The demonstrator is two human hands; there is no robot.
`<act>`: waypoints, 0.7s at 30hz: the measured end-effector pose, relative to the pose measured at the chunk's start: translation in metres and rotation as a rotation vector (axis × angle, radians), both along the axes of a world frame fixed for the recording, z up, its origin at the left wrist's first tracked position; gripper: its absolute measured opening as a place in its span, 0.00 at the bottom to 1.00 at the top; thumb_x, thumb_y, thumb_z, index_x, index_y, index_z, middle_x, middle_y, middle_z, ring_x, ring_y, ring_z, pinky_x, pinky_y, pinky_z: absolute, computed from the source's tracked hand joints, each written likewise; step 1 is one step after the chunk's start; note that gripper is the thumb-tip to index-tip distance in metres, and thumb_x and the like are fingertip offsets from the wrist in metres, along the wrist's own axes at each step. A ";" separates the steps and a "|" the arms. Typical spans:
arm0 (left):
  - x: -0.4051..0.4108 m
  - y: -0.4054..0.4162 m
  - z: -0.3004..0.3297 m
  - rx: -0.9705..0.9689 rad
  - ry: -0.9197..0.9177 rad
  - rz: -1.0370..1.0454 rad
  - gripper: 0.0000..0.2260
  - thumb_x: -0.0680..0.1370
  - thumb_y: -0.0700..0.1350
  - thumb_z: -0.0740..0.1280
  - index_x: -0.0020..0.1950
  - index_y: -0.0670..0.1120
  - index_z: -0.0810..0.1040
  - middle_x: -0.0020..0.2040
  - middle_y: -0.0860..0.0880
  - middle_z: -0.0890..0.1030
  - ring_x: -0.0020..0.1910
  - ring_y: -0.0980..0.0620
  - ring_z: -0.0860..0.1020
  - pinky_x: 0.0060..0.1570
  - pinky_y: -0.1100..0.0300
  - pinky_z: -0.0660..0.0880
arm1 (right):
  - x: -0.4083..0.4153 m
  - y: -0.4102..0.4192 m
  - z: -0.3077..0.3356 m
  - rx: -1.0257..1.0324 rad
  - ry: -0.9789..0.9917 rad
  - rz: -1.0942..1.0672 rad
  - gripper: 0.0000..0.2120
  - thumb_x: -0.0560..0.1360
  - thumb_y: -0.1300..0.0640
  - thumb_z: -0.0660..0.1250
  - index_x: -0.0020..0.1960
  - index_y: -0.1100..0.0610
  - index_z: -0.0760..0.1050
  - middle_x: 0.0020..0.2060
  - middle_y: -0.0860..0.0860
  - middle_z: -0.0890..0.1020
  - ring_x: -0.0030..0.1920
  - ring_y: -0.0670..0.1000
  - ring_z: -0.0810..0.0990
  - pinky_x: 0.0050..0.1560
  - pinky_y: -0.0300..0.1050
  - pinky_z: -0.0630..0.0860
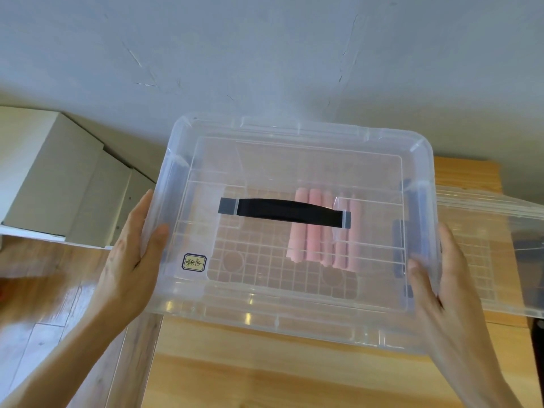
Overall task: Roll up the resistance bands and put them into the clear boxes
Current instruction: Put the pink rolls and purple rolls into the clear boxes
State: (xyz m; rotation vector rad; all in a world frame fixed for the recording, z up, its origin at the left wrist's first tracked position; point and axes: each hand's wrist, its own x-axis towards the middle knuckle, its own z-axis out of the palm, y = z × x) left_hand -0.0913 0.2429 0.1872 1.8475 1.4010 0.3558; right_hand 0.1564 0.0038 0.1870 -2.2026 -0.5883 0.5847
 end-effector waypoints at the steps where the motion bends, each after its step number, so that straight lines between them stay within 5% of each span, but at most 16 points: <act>1: 0.001 0.003 -0.001 -0.032 0.002 0.020 0.22 0.82 0.54 0.54 0.77 0.58 0.60 0.68 0.52 0.74 0.62 0.49 0.73 0.58 0.53 0.68 | 0.002 0.002 -0.001 0.006 0.003 -0.009 0.30 0.80 0.48 0.56 0.79 0.44 0.48 0.75 0.39 0.58 0.74 0.39 0.57 0.75 0.47 0.57; 5: 0.007 0.021 0.000 -0.068 0.069 0.056 0.28 0.78 0.66 0.58 0.74 0.53 0.67 0.60 0.51 0.77 0.53 0.46 0.77 0.46 0.55 0.72 | 0.013 0.007 -0.007 -0.023 -0.039 -0.015 0.28 0.81 0.39 0.55 0.78 0.49 0.57 0.72 0.49 0.68 0.71 0.51 0.67 0.71 0.59 0.68; 7: 0.008 0.032 0.003 -0.020 0.164 0.063 0.35 0.71 0.72 0.55 0.70 0.53 0.72 0.57 0.50 0.76 0.55 0.42 0.75 0.52 0.46 0.73 | 0.016 0.009 -0.009 -0.042 -0.078 -0.021 0.29 0.80 0.35 0.54 0.74 0.51 0.63 0.65 0.51 0.73 0.65 0.53 0.71 0.64 0.60 0.73; 9: 0.014 0.040 0.007 -0.045 0.231 0.057 0.29 0.68 0.75 0.54 0.52 0.56 0.80 0.45 0.48 0.74 0.52 0.36 0.74 0.51 0.41 0.72 | 0.019 0.011 -0.010 -0.037 -0.089 -0.040 0.27 0.80 0.38 0.55 0.72 0.53 0.66 0.62 0.53 0.73 0.63 0.54 0.71 0.61 0.59 0.73; 11: 0.026 0.046 0.011 -0.117 0.195 0.083 0.28 0.71 0.73 0.59 0.38 0.47 0.74 0.36 0.47 0.68 0.39 0.40 0.71 0.40 0.50 0.69 | 0.019 0.011 -0.011 -0.034 -0.098 -0.053 0.26 0.79 0.40 0.56 0.70 0.54 0.67 0.61 0.53 0.71 0.61 0.52 0.69 0.60 0.60 0.74; 13: 0.034 0.052 0.011 -0.213 0.155 0.138 0.31 0.72 0.71 0.64 0.45 0.40 0.75 0.38 0.47 0.70 0.36 0.46 0.69 0.38 0.54 0.66 | 0.018 0.009 -0.013 -0.046 -0.117 -0.059 0.25 0.80 0.40 0.57 0.70 0.54 0.67 0.62 0.52 0.70 0.60 0.48 0.65 0.60 0.59 0.73; 17: 0.036 0.061 0.006 -0.305 0.096 0.243 0.32 0.67 0.72 0.68 0.57 0.48 0.78 0.46 0.47 0.78 0.43 0.46 0.77 0.42 0.52 0.74 | 0.018 0.010 -0.014 -0.046 -0.078 -0.100 0.22 0.81 0.45 0.58 0.72 0.52 0.65 0.64 0.49 0.68 0.62 0.50 0.67 0.62 0.56 0.72; 21: 0.038 0.065 0.004 -0.270 0.121 0.276 0.26 0.70 0.67 0.70 0.47 0.43 0.78 0.38 0.46 0.76 0.35 0.46 0.74 0.36 0.56 0.71 | 0.020 0.011 -0.013 -0.038 -0.012 -0.122 0.27 0.80 0.42 0.58 0.76 0.49 0.60 0.68 0.50 0.68 0.66 0.53 0.71 0.65 0.57 0.72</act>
